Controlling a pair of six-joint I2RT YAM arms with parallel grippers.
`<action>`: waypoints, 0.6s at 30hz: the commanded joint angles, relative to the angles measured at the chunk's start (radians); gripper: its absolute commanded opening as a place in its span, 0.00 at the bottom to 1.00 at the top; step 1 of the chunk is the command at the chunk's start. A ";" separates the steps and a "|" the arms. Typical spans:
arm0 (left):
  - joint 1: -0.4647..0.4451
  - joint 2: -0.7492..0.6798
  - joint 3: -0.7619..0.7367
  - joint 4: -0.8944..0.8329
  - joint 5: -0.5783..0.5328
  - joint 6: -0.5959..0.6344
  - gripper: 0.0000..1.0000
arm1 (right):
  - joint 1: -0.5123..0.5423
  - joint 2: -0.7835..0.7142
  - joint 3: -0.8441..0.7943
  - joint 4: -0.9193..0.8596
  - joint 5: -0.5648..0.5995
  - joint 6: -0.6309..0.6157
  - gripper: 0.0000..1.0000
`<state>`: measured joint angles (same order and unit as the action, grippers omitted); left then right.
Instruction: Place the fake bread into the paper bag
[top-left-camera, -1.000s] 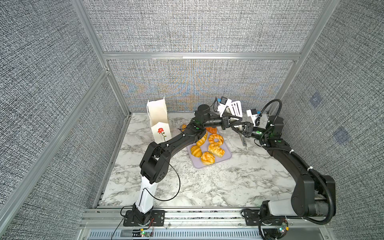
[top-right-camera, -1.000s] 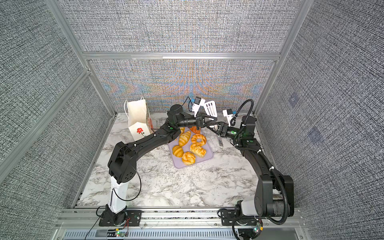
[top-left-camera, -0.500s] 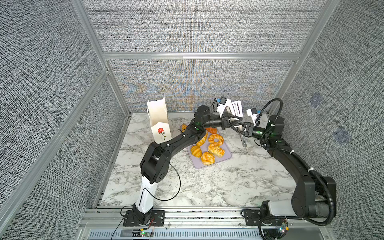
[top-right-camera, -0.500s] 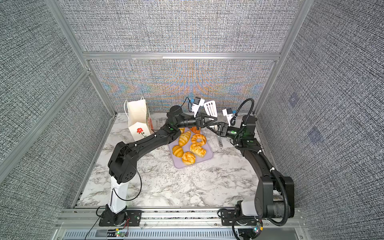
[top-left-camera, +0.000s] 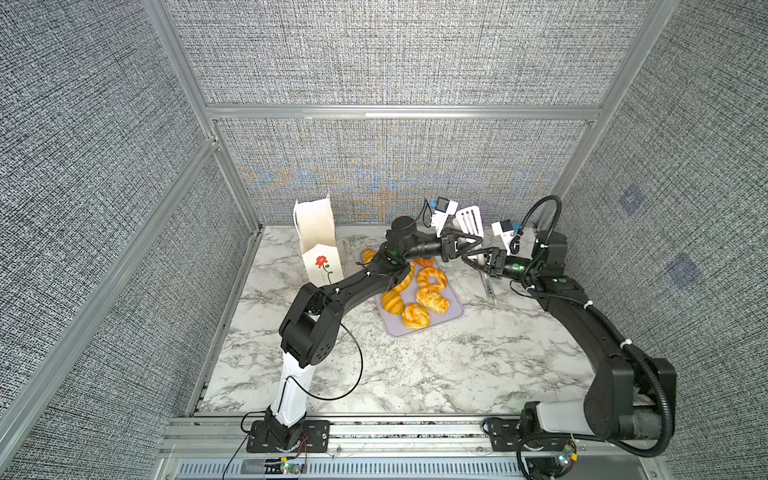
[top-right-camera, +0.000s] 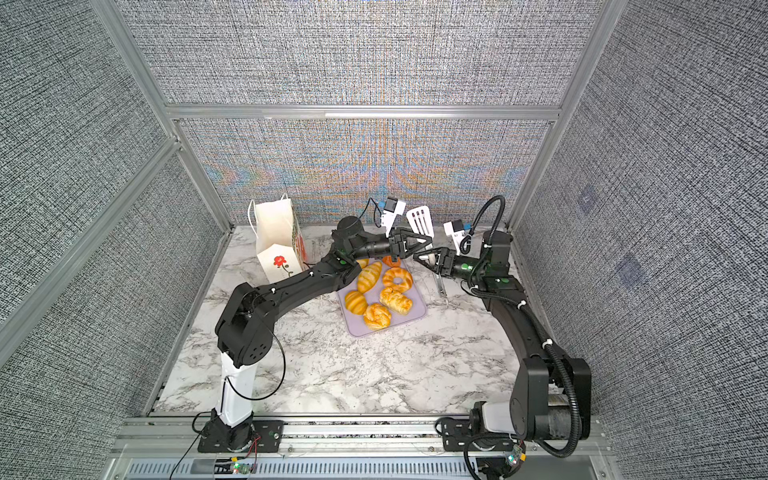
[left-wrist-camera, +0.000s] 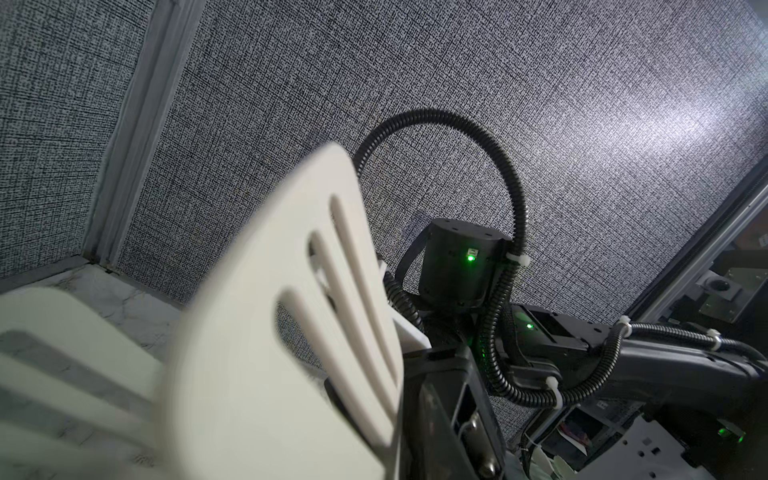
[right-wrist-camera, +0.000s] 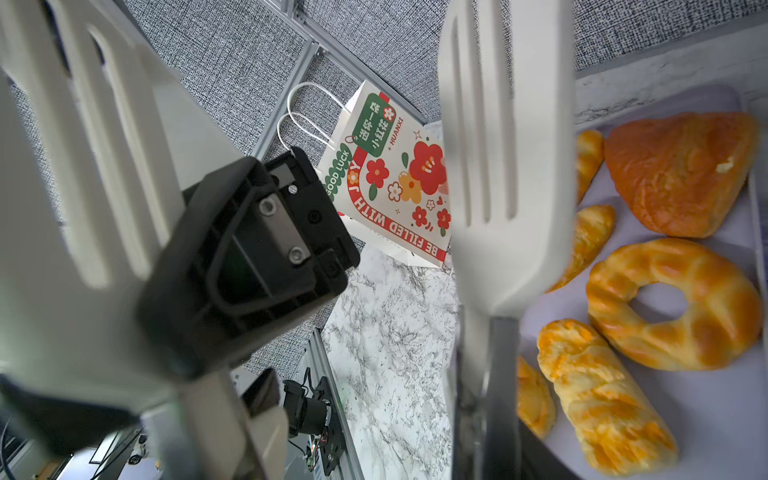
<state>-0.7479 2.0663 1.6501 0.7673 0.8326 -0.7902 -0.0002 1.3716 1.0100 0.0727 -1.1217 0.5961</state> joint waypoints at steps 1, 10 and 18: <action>0.011 -0.024 -0.021 0.125 -0.024 -0.032 0.30 | -0.003 -0.007 0.019 -0.080 0.019 -0.046 0.67; 0.040 -0.096 -0.149 0.077 -0.092 -0.004 0.52 | -0.014 0.007 0.105 -0.424 0.184 -0.278 0.67; 0.048 -0.160 -0.221 -0.164 -0.197 0.113 0.60 | -0.001 0.049 0.197 -0.727 0.496 -0.470 0.67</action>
<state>-0.7025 1.9224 1.4387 0.7204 0.6941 -0.7506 -0.0109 1.4124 1.1854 -0.5137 -0.7761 0.2310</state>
